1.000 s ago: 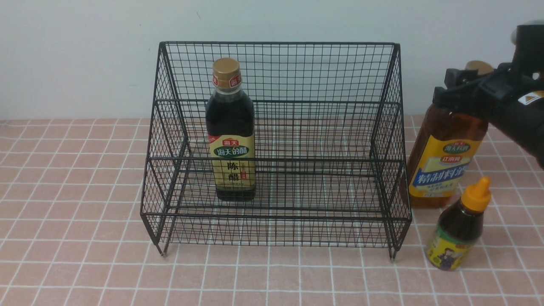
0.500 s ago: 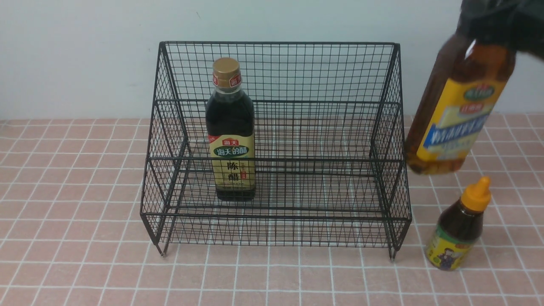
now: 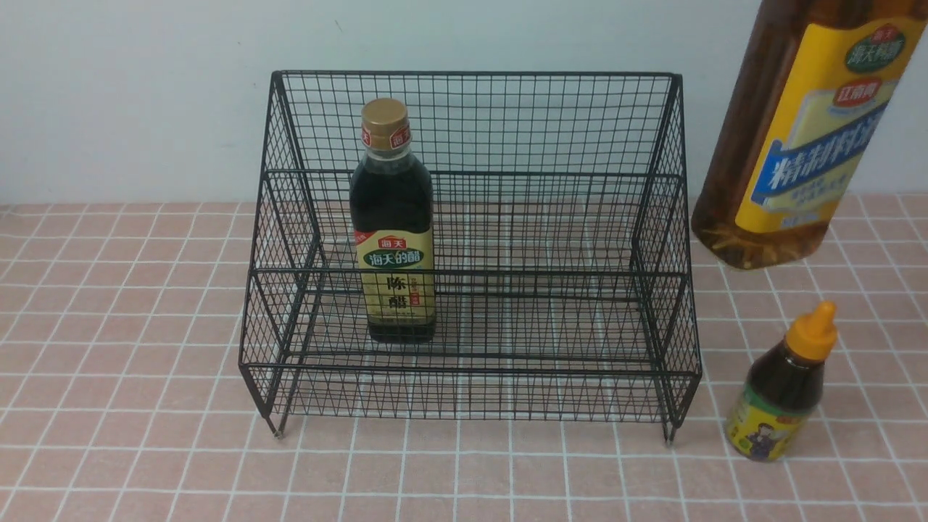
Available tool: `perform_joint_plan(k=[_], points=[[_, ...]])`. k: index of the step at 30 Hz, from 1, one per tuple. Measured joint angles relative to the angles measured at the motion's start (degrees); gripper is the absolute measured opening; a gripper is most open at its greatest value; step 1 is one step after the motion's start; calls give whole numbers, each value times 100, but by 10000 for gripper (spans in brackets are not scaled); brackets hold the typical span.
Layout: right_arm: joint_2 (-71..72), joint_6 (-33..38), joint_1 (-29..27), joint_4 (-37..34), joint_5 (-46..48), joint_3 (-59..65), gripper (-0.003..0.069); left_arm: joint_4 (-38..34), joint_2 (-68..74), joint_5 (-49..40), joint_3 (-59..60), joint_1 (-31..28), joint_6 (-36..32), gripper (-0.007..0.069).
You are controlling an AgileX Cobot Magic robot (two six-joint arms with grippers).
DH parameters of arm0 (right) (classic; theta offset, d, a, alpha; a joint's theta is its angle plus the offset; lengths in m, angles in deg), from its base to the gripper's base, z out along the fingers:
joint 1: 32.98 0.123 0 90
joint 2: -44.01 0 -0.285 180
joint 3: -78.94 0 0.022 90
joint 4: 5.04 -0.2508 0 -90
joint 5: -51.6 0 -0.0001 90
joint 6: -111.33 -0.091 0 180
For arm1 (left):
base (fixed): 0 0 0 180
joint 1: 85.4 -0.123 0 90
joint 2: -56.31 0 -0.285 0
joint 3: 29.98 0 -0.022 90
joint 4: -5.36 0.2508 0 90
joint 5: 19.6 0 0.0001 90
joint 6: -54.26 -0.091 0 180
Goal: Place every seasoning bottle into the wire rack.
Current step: Use the right arm to put the condiment bottle back on the shelf
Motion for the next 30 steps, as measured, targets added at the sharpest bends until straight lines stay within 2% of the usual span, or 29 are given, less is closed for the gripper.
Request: perform_joint_plan(k=[2, 6, 12, 22, 30], points=[[0, 22, 58, -41, 12, -16, 313, 0, 0, 0, 0, 0, 0, -7], [3, 201, 524, -59, -18, -68, 313, 0, 0, 0, 0, 0, 3, -7], [-250, 263, 1142, -255, -487, -78, 313, 0, 0, 0, 0, 0, 3, -7], [-1121, 303, 1202, -289, -1281, -78, 313, 0, 0, 0, 0, 0, 3, -7], [-1499, 286, 1202, -354, -1454, -85, 313, 6, 0, 0, 0, 0, 3, -7]])
